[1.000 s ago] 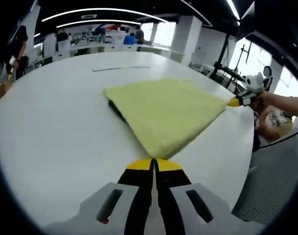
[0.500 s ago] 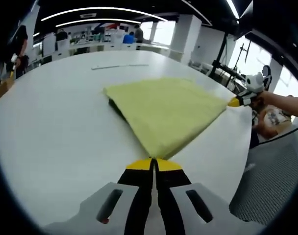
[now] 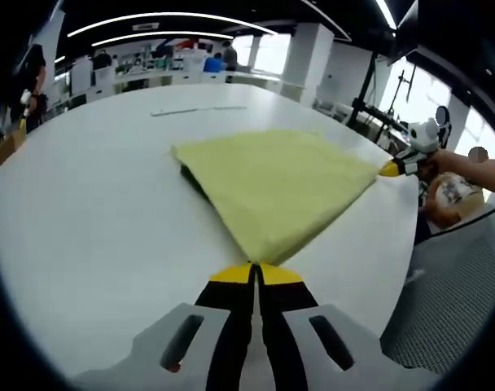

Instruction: Fold the garment on the visible template until the final outline fits inside the template.

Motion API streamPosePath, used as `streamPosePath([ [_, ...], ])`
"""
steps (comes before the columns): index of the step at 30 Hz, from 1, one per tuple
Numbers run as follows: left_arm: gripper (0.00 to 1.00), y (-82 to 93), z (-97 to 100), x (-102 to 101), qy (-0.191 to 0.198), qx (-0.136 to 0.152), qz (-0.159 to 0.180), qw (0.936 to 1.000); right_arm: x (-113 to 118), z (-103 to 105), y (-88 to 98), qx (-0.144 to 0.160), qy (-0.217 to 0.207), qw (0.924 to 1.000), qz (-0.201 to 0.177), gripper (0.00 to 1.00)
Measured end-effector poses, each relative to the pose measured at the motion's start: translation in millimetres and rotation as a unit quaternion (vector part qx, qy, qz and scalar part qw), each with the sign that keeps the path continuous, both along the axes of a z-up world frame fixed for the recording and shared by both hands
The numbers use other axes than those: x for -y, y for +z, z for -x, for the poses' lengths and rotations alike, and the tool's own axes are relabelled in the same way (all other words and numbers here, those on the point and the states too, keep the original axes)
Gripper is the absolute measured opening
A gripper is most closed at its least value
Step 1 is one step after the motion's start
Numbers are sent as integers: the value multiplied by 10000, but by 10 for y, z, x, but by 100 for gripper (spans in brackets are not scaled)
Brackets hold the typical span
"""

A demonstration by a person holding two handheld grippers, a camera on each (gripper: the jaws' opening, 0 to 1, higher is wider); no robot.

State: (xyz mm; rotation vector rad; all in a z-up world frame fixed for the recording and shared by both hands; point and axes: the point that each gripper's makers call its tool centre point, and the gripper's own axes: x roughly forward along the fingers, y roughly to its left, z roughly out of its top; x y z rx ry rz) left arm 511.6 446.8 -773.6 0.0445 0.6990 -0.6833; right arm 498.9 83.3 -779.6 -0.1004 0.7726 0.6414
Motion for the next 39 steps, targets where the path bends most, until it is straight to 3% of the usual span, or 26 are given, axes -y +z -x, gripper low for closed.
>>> streamPosePath([
  [9, 0, 28, -1, 18, 42, 38, 14, 10000, 4, -31, -3, 25, -124, 9999, 18, 0],
  [14, 12, 50, -25, 16, 197, 18, 183, 9996, -4, -51, 33, 48, -282, 9995, -112, 2],
  [23, 40, 148, -90, 23, 326, 167, 235, 9991, -53, -106, 131, 268, -448, 9983, -261, 43],
  [28, 55, 248, -127, 19, 469, 282, 346, 9979, -181, -109, 292, 506, -447, 9962, -557, 57],
  [39, 81, 508, -94, -4, 539, 737, 400, 9950, -361, -77, 642, 881, -255, 9937, -649, 80],
])
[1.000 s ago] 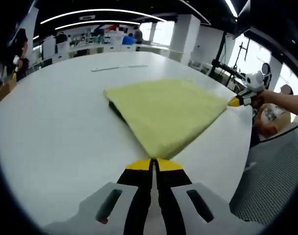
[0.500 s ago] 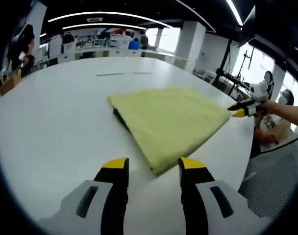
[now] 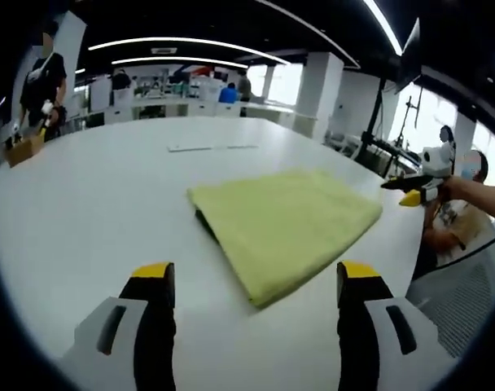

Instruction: Fold the garment on the visible template until the final outline fits inside the template.

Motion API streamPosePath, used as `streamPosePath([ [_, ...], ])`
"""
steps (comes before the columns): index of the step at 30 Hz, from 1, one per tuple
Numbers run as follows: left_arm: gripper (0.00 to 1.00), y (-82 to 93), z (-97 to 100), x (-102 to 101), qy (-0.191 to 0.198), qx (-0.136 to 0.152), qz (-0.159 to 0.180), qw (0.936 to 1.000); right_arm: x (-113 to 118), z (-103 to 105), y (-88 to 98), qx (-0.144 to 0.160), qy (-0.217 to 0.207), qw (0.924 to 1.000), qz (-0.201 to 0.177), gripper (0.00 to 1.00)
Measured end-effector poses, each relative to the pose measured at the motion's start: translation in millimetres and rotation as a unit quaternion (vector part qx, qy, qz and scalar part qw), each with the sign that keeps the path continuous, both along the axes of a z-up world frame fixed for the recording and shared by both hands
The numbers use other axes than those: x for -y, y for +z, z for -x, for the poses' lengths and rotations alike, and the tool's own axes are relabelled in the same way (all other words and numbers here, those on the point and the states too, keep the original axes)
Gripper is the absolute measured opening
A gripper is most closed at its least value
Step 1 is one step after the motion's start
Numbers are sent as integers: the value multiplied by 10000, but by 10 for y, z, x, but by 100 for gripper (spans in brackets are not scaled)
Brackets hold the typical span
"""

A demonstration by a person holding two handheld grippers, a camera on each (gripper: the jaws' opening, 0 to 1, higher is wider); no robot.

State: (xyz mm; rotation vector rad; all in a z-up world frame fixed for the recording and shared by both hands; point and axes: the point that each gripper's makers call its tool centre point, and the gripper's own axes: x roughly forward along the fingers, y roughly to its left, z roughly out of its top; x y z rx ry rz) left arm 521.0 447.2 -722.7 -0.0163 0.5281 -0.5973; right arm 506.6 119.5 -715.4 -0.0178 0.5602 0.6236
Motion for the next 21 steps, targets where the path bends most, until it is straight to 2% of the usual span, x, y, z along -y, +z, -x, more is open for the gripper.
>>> streamPosePath([
  [4, 87, 70, 28, 17, -32, 163, -30, 9999, -61, 31, 87, 139, 20, 9999, -51, 85],
  [9, 95, 204, 23, -2, 168, 489, 177, 9985, -119, 104, 129, 242, 102, 9997, -31, 90],
  [13, 99, 207, 82, -31, 127, 571, -85, 9982, -117, 140, 168, 300, 49, 9995, -106, 95],
  [16, 99, 233, 143, -24, 44, 634, -158, 9979, -115, 152, 176, 325, 31, 9994, -81, 98],
  [21, 99, 200, 213, 2, -135, 636, -402, 9971, -105, 179, 201, 384, -31, 9993, -26, 99],
])
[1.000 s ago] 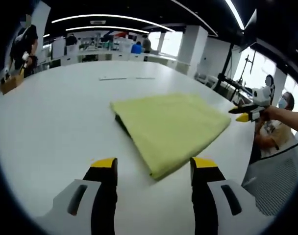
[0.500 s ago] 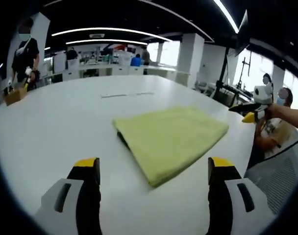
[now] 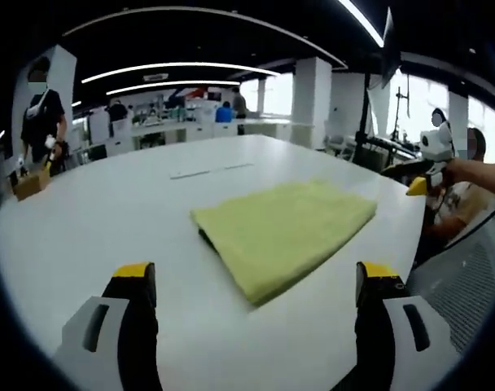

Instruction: Fold the garment on the visible template until the final outline fits inside the template.

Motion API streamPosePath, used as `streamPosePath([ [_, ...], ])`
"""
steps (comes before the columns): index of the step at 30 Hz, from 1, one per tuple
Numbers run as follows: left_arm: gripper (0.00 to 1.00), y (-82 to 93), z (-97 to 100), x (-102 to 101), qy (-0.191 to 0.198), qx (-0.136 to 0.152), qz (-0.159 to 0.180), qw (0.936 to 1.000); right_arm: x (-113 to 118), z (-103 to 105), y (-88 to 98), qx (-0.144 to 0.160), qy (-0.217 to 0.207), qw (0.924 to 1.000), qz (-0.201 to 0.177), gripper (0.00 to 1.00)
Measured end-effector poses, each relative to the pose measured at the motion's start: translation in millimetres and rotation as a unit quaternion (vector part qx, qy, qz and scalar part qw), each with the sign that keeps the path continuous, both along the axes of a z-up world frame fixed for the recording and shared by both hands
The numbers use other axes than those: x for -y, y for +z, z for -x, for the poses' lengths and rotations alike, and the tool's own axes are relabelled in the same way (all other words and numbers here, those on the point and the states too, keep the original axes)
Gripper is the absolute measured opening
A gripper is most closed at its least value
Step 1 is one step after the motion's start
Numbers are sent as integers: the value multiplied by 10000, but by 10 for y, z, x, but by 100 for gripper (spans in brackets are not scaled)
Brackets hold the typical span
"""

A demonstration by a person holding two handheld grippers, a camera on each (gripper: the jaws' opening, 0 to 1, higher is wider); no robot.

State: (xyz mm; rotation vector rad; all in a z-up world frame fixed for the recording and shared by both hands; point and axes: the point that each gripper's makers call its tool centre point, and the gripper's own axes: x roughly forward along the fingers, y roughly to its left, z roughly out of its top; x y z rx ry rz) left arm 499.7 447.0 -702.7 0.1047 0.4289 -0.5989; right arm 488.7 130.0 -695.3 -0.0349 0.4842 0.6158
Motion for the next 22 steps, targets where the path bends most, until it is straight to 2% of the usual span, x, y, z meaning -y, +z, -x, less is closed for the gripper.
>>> streamPosePath([
  [8, 99, 61, 45, -27, 204, 54, 224, 9995, 12, 51, -20, 37, -55, 9999, 101, 99],
  [22, 98, 44, 105, -78, 255, 6, 192, 9995, -16, 67, -41, 27, -5, 9999, 107, 99],
])
